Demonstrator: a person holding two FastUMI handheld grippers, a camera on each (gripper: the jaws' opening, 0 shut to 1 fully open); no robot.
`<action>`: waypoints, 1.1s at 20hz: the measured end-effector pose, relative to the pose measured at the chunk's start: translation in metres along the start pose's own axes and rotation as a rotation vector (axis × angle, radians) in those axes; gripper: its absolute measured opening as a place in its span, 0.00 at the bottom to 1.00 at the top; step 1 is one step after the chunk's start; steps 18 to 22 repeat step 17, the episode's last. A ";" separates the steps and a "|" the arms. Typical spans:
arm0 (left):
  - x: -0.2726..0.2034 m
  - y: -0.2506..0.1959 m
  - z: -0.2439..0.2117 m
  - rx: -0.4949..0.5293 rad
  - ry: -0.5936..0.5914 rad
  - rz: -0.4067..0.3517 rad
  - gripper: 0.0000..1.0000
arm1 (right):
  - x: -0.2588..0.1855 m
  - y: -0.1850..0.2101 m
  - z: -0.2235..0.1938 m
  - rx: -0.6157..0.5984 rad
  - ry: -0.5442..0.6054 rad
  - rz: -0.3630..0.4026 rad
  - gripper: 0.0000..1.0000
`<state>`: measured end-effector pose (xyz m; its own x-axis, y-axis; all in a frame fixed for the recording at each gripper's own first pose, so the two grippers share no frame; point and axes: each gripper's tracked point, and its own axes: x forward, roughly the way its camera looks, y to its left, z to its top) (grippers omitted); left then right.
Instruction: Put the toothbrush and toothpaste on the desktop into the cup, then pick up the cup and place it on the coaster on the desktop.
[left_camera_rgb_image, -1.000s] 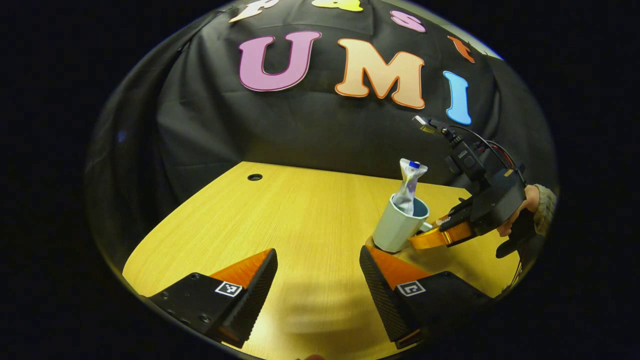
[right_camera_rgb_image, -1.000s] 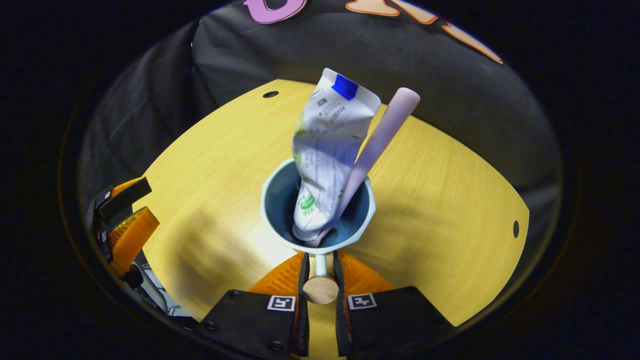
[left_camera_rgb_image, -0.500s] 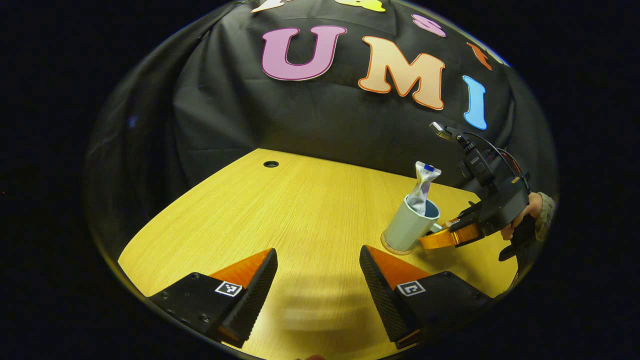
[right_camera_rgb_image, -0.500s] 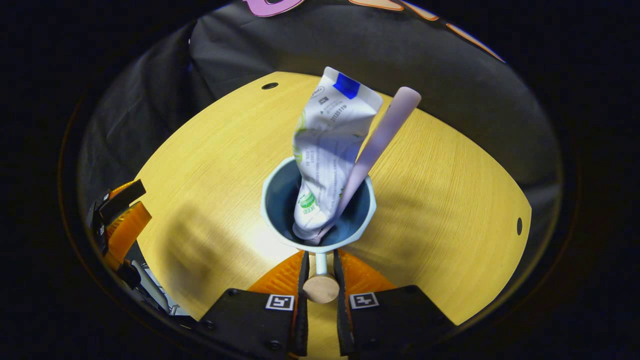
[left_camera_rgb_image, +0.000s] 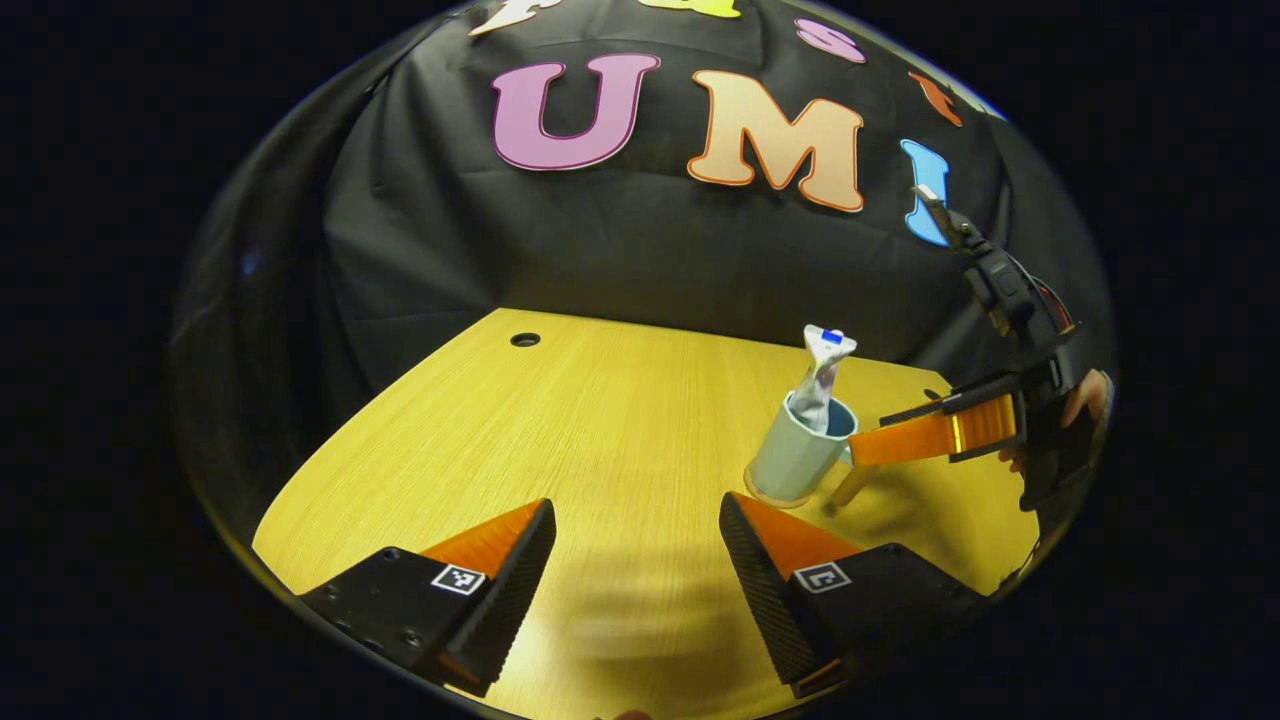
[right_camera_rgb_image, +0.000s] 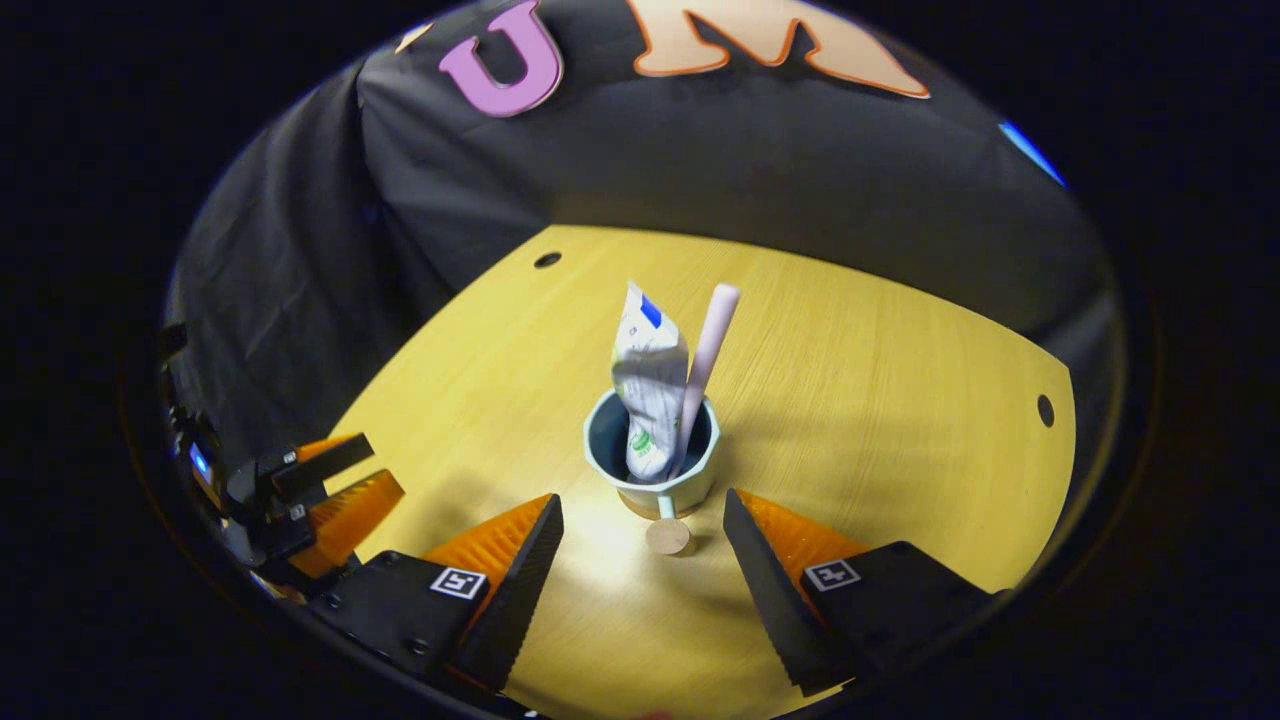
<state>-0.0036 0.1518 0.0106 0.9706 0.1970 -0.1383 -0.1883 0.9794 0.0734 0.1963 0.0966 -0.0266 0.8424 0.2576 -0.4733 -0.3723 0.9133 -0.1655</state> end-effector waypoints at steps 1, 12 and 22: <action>-0.002 -0.006 0.003 -0.006 0.001 -0.014 0.95 | -0.013 -0.003 0.003 0.020 -0.046 -0.020 0.99; -0.006 -0.051 0.009 -0.015 0.041 -0.111 0.95 | -0.101 -0.043 -0.057 0.284 -0.263 -0.216 0.94; -0.007 -0.062 0.008 0.015 0.049 -0.143 0.95 | -0.118 -0.047 -0.056 0.288 -0.289 -0.233 0.99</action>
